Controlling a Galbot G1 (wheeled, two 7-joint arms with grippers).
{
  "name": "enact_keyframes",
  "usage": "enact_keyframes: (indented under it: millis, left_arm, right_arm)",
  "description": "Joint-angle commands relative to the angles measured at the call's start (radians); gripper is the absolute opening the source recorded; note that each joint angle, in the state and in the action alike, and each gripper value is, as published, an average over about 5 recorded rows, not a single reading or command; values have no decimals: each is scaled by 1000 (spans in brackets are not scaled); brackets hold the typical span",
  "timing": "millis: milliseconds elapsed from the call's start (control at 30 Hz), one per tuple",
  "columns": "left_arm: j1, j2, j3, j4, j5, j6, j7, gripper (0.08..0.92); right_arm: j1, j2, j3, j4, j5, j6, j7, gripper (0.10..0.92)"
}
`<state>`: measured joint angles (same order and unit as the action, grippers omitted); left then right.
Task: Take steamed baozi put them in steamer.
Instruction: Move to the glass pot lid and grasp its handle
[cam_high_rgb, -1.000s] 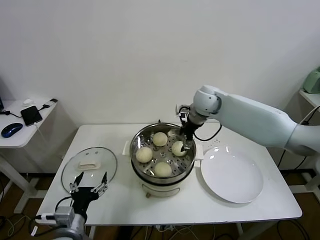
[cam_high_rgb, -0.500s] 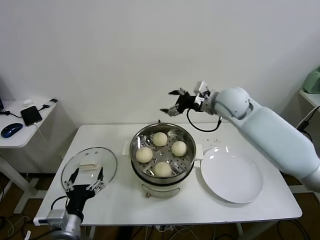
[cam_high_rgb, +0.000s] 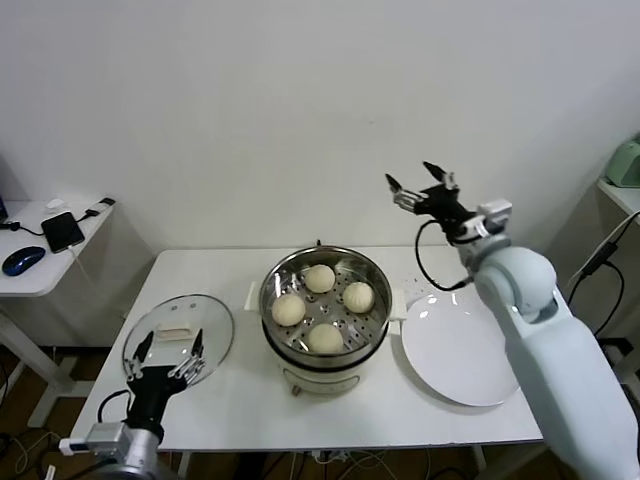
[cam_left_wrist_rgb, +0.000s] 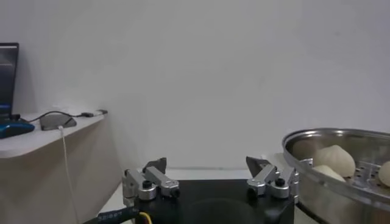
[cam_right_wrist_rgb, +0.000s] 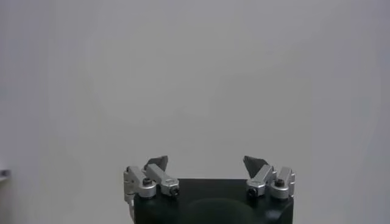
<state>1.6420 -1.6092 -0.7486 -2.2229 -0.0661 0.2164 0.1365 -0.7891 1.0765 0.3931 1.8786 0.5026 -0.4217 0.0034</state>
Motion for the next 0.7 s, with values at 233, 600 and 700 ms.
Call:
enact_keyframes:
  millis: [233, 600, 700]
  left_arm:
    - [-76, 5, -37, 43, 89, -6, 20, 823]
    - [-182, 50, -93, 142, 156, -15, 36, 823]
    - [-198, 60, -89, 202, 343, -91, 22, 823]
  right_arm:
    - [-363, 105, 207, 90, -131, 131, 81, 823]
    - [-402, 152, 228, 69, -157, 136, 40, 823]
    - [-413, 149, 235, 66, -141, 136, 31, 823]
